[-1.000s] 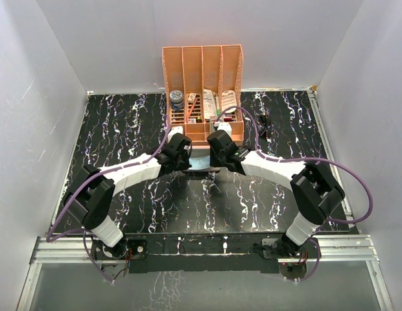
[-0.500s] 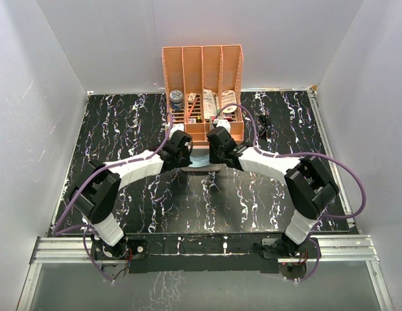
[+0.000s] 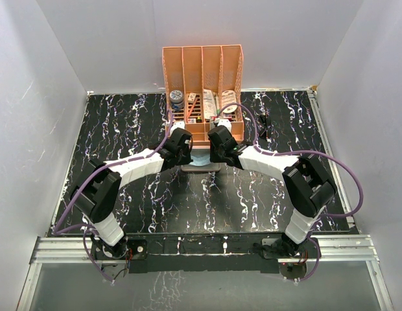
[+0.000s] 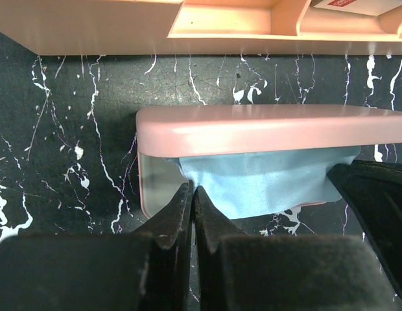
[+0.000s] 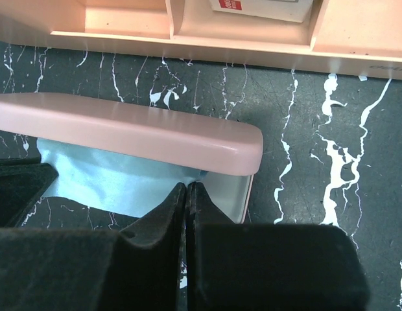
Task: Organize the sunglasses
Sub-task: Place the glasses cleaning cloth in the sunglasses case.
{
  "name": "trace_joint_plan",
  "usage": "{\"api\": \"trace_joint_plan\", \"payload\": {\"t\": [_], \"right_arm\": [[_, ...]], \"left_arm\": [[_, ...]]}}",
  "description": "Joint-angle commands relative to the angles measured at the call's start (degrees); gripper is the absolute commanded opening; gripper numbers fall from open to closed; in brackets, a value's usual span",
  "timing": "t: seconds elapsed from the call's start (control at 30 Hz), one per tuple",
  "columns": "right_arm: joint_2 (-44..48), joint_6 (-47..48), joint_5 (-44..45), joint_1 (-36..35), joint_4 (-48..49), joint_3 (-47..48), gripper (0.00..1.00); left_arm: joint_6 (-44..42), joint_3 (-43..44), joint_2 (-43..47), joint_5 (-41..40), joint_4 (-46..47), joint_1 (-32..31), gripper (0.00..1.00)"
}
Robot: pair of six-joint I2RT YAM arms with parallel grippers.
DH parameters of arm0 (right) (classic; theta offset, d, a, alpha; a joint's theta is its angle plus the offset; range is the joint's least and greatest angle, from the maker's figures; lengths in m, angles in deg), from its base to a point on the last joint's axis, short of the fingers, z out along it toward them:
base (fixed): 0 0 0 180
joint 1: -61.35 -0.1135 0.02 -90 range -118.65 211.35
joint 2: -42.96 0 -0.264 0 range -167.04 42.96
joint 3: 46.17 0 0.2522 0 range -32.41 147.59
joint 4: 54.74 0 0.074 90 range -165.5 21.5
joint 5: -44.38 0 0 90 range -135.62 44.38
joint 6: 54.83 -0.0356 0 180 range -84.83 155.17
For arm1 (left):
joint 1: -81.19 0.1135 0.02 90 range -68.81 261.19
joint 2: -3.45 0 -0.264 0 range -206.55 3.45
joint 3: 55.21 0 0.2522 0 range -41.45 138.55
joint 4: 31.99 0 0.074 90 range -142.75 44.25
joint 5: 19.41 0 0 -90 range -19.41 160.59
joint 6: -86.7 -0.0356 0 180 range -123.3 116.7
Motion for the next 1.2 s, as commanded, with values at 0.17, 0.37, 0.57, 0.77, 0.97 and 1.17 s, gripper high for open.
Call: {"api": "trace_joint_plan", "payload": {"t": [0.17,0.37,0.57,0.77,0.97,1.17], "right_arm": [[1.16,0.91,-0.45,0.29,2.80,2.57,0.00],[2.89,0.91,-0.13,0.34,2.67,2.65,0.00],[3.53,0.97,0.16,0.34,2.36,3.18,0.00],[4.80,0.67,0.44,0.36,2.01,3.26,0.00],[4.12,0.82,-0.46,0.27,2.13,3.25,0.00],[2.45,0.65,-1.20,0.36,3.45,1.86,0.00]], "left_arm": [[-1.20,3.09,0.20,-0.01,-1.16,0.34,0.00],[-1.44,3.05,1.49,-0.41,-1.29,0.36,0.00],[-2.10,3.68,1.31,-0.90,-1.94,0.36,0.00],[-2.15,4.11,1.39,-0.99,-2.32,0.36,0.00],[-2.21,3.85,0.51,-0.56,-1.95,0.36,0.00],[-2.30,3.07,-0.33,-0.70,-1.01,0.36,0.00]]}}
